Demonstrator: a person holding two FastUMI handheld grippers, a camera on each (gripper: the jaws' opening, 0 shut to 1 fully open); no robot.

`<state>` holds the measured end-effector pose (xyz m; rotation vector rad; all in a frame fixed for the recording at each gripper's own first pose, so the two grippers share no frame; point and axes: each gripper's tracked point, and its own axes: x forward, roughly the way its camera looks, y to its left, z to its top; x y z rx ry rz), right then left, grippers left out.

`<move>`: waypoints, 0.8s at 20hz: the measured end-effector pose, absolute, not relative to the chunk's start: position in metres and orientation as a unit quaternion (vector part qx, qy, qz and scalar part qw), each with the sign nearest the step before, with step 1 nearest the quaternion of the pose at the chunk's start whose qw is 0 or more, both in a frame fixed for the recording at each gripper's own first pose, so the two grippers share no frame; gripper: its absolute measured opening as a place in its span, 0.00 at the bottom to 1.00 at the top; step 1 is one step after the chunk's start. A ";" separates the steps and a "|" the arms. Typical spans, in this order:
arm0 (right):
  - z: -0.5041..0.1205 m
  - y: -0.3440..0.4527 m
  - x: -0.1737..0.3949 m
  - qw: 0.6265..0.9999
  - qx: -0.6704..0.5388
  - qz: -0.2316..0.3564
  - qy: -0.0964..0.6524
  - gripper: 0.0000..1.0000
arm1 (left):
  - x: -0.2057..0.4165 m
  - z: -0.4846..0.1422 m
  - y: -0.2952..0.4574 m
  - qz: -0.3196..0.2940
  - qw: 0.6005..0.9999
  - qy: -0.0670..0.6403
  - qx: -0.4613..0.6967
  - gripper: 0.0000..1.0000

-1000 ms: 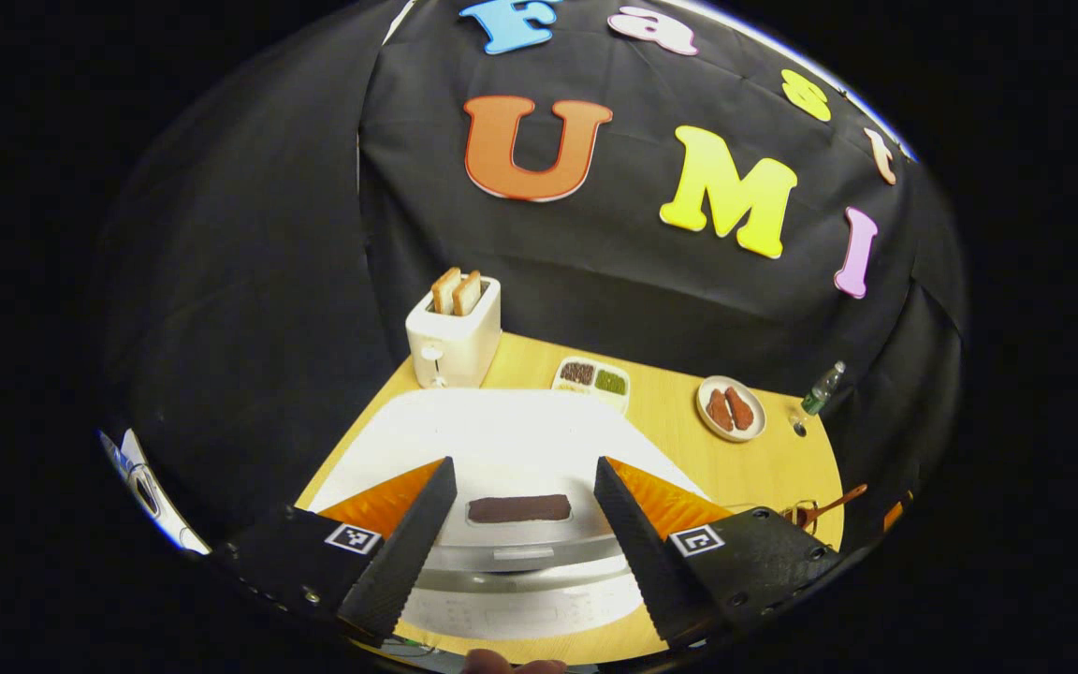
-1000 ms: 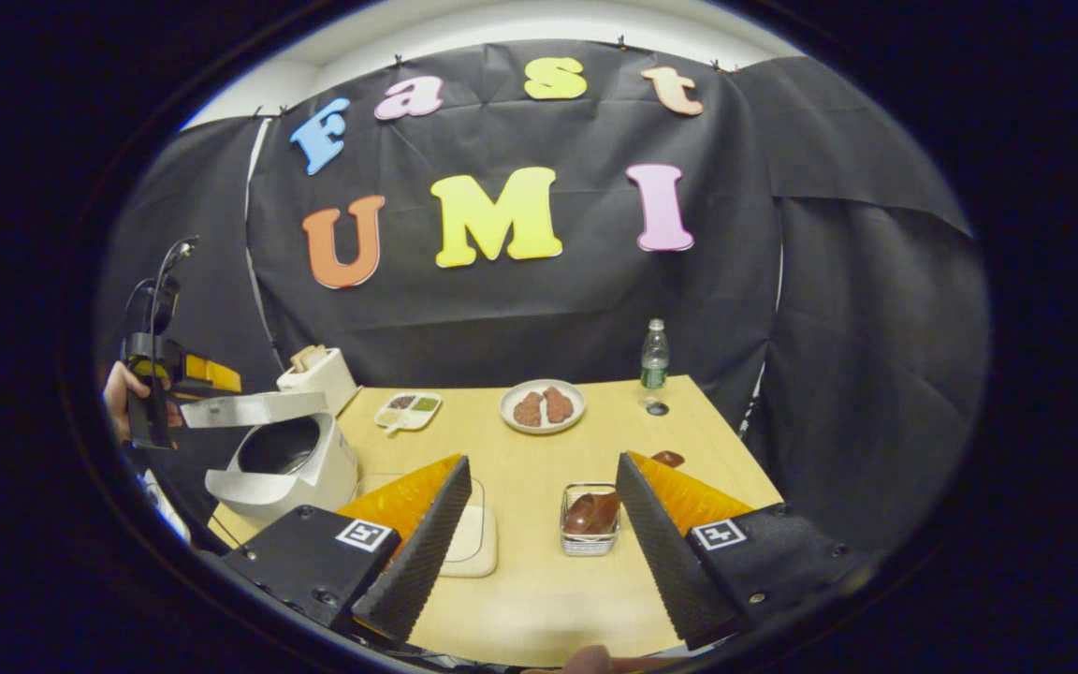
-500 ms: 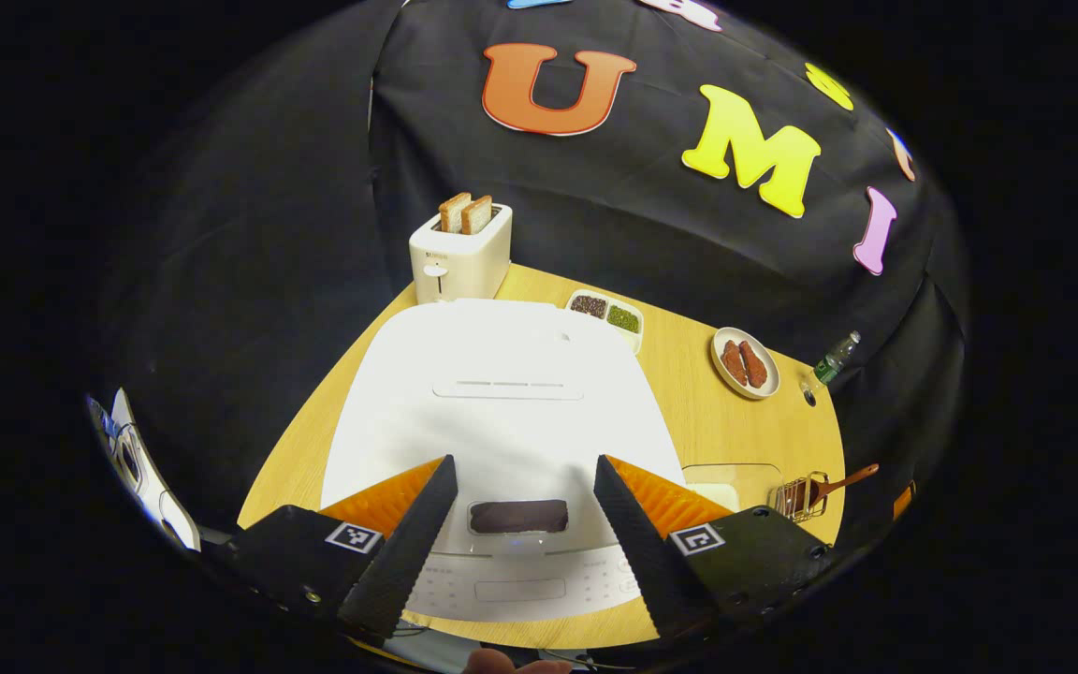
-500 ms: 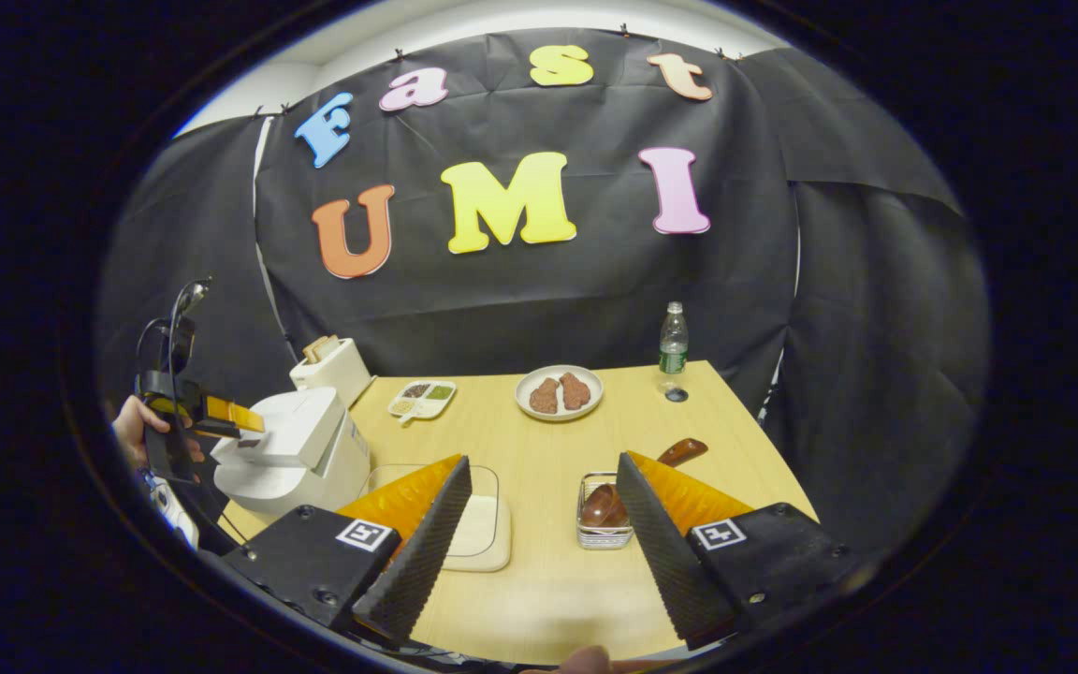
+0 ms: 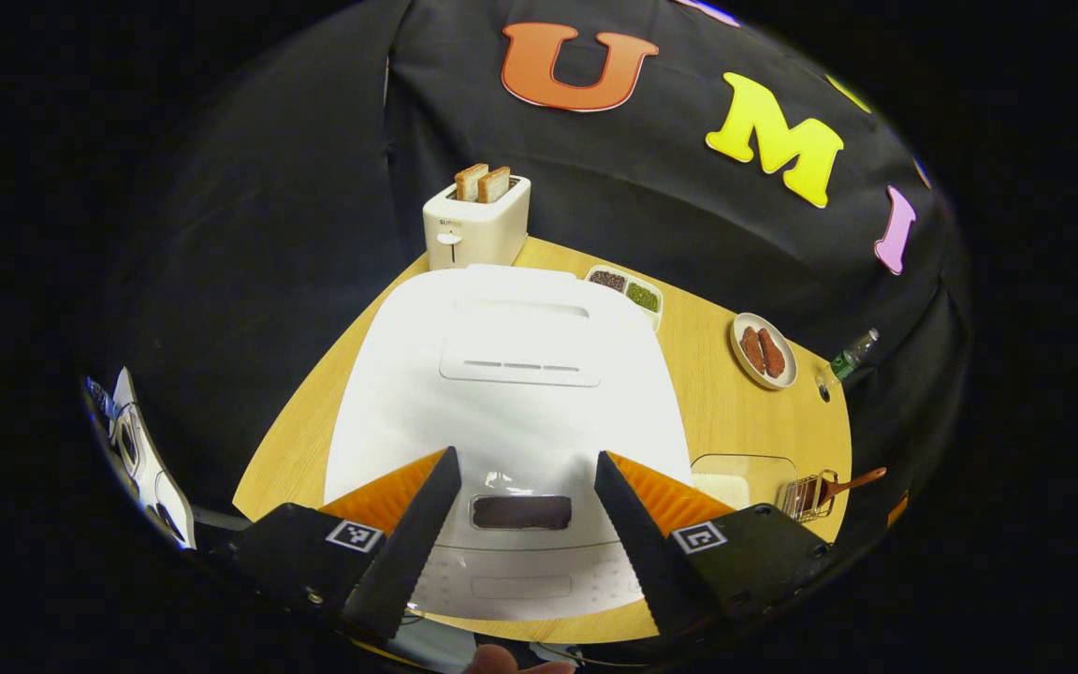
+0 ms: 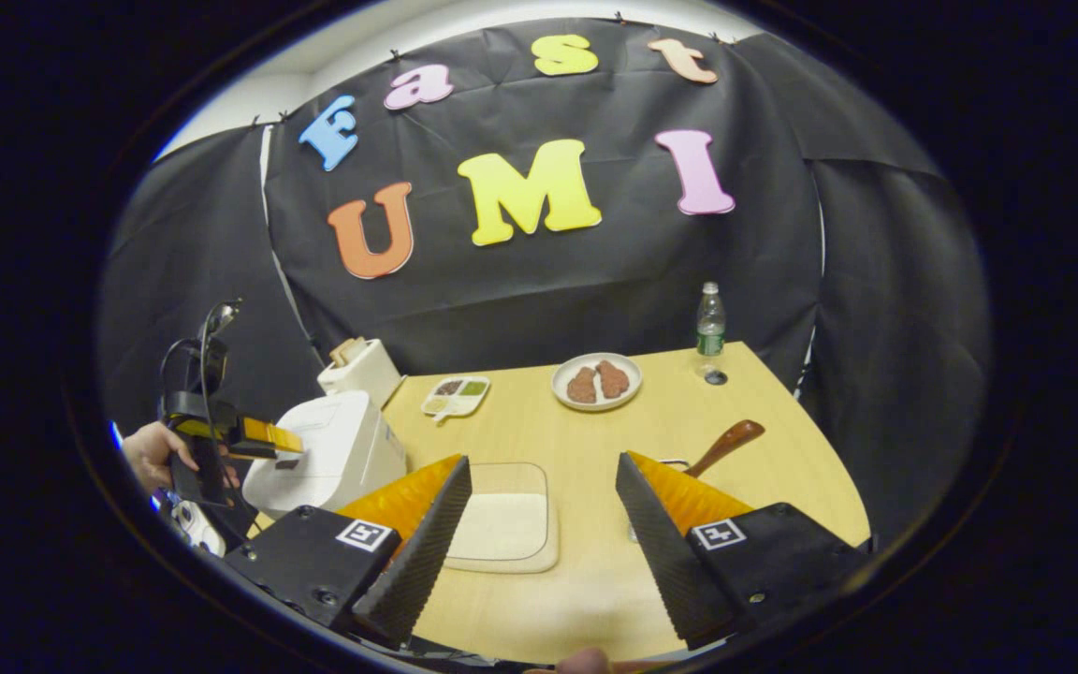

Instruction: Close the left gripper, press the button to open the rice cooker; take a wooden spoon from the chopstick holder with the right hand, scoop a spoonful of rice and pour it into the rice cooker, then put the wooden spoon back into the chopstick holder.

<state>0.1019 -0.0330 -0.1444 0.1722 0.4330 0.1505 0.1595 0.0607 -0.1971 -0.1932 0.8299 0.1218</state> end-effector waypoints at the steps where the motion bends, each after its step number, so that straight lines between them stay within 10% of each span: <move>1: -0.145 -0.030 0.101 0.970 0.086 0.077 0.214 0.99 | 0.159 -0.198 0.060 0.054 0.911 0.402 -0.079 0.97; 16: -0.077 -0.026 0.065 0.989 0.041 0.010 0.138 0.99 | 0.158 -0.144 0.052 0.009 0.953 0.294 -0.068 0.95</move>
